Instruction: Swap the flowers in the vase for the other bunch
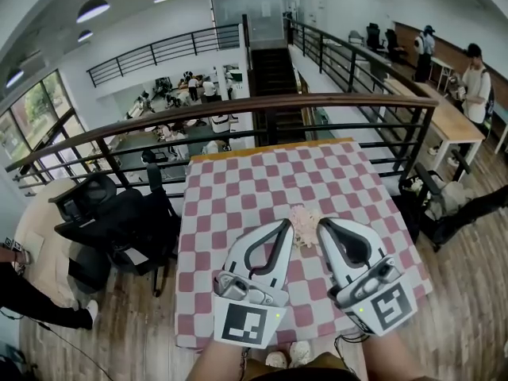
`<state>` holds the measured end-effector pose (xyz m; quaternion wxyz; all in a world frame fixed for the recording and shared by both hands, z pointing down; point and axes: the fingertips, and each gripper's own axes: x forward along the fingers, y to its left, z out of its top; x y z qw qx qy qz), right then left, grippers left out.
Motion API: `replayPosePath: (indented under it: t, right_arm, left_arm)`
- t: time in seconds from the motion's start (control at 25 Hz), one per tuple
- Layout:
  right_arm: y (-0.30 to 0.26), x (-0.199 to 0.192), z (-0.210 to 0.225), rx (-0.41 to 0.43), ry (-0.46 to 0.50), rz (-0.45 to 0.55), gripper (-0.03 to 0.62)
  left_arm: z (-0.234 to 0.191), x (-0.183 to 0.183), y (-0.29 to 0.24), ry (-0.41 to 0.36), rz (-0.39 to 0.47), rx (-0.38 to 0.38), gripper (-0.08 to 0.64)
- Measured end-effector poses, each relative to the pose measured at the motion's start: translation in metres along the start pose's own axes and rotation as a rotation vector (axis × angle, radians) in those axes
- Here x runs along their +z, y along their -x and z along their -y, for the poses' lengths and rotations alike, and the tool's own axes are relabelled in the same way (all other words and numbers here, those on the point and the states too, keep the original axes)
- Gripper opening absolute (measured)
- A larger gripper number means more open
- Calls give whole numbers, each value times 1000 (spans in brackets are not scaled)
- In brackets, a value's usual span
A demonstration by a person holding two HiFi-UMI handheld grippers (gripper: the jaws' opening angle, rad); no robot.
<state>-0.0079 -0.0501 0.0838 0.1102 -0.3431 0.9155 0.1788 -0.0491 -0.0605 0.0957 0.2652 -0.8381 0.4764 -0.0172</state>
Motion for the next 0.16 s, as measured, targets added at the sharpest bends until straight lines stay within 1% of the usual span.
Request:
replayPosePath:
  t: [0.16]
  right_arm:
    - [-3,2,-1,-9,-2,-5,31]
  left_arm:
    - [-4,2,1,-8,4,0,8]
